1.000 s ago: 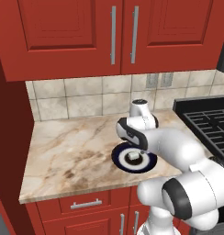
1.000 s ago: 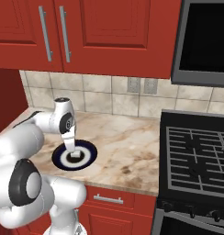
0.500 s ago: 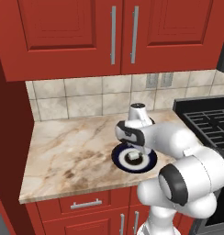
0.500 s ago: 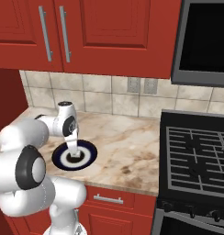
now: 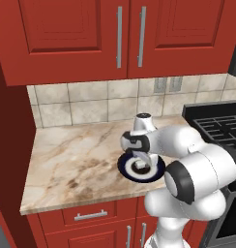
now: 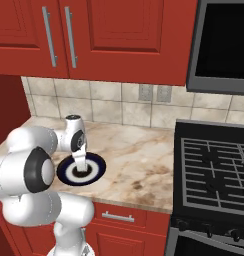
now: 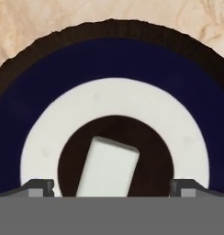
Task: Pick up the marshmallow and place it in the cup of hot chocolate on the dining counter.
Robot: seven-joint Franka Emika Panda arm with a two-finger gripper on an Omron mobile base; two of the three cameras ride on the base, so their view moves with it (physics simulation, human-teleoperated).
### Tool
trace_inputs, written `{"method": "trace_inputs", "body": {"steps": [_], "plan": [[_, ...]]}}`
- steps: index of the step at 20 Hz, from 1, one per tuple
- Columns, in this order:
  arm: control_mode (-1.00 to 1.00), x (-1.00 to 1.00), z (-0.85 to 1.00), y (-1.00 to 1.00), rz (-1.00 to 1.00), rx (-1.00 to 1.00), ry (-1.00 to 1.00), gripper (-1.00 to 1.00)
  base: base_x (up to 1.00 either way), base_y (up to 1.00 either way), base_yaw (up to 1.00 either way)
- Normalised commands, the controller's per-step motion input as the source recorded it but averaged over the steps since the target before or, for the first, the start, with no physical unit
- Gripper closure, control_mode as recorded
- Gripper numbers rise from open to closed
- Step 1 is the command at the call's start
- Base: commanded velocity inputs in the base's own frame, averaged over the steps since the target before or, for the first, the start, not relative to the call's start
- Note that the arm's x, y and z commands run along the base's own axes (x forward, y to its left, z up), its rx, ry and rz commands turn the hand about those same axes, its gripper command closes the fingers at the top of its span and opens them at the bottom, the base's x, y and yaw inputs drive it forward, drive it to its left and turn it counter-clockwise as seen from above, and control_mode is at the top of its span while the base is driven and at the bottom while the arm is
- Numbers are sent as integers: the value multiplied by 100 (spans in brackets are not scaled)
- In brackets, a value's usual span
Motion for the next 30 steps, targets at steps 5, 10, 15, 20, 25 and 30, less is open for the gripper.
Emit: {"method": "trace_inputs", "body": {"steps": [5, 10, 15, 20, 25, 30], "plan": [[-100, 0, -29, 0, 0, 0, 0, -100, 0, 0, 0], [-100, 1, -26, 0, 0, 0, 0, -100, 0, 0, 0], [-100, 2, -16, 0, 0, 0, 0, -100, 0, 0, 0], [-100, 0, 0, 0, 0, 0, 1, 100, 0, 0, 0], [-100, -1, -1, 0, 0, 0, 0, 100, 0, 0, 0], [-100, 0, -11, 0, 0, 1, -4, 100, 0, 0, 0]]}}
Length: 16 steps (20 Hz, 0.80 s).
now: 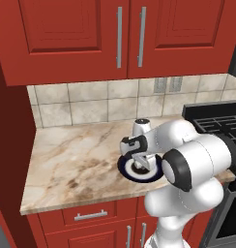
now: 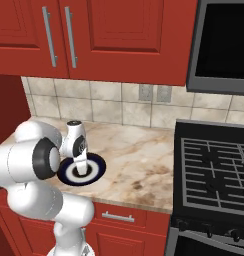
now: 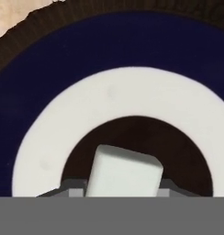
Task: Pick up the marshmallow and place it in the cup of hot chocolate on the dining counter.
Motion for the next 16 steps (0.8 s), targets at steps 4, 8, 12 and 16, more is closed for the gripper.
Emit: {"method": "trace_inputs", "body": {"steps": [4, 8, 12, 16], "plan": [[-100, -6, 24, 0, 2, 11, 0, 100, 0, 0, 0], [-100, 0, 71, 0, 21, 3, 0, 100, 0, 0, 0], [-100, -1, 74, 4, 42, 0, 1, 100, 0, 0, 0], [-100, -30, 69, 3, 35, -4, 3, 100, 0, 0, 0]]}}
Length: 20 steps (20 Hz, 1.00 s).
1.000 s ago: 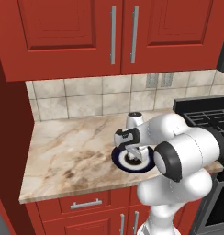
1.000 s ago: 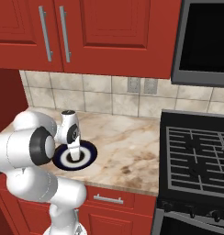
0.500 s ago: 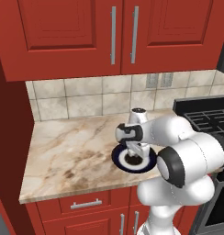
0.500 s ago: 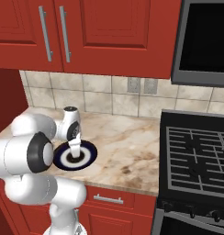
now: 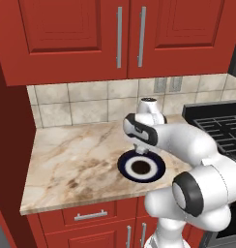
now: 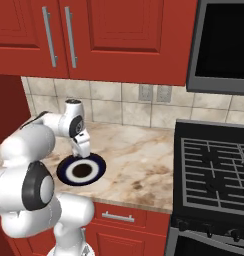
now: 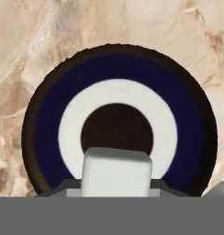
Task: Pick up the marshmallow and place it in the cup of hot chocolate on the dining counter.
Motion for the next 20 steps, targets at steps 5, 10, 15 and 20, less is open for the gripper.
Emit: {"method": "trace_inputs", "body": {"steps": [5, 10, 15, 20], "plan": [[-100, -63, 34, 0, 32, 0, 0, 100, 0, 0, 0], [-100, -62, 35, -4, 35, 0, -3, 100, 0, 0, 0], [-100, -25, 59, -14, 33, 0, -6, 100, 0, 0, 0], [-100, -21, 58, -21, 31, 0, -4, 100, 0, 0, 0]]}}
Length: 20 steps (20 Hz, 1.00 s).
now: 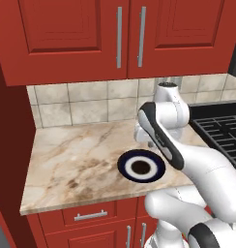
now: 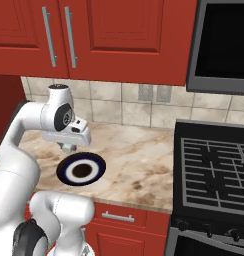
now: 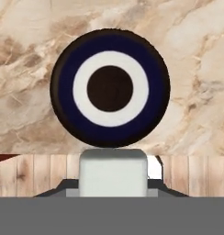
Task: Pick up the marshmallow and place it in the cup of hot chocolate on the dining counter.
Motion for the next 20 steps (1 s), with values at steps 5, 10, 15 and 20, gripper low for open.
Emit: {"method": "trace_inputs", "body": {"steps": [5, 10, 15, 20], "plan": [[-100, -26, 31, -34, 26, 3, -10, 100, 0, 0, 0], [-100, -23, 15, -46, 16, 1, -12, 100, 0, 0, 0], [-100, -20, 13, -36, 16, 0, -7, 100, 0, 0, 0], [-100, -31, 35, -13, 12, 0, -1, 100, 0, 0, 0]]}}
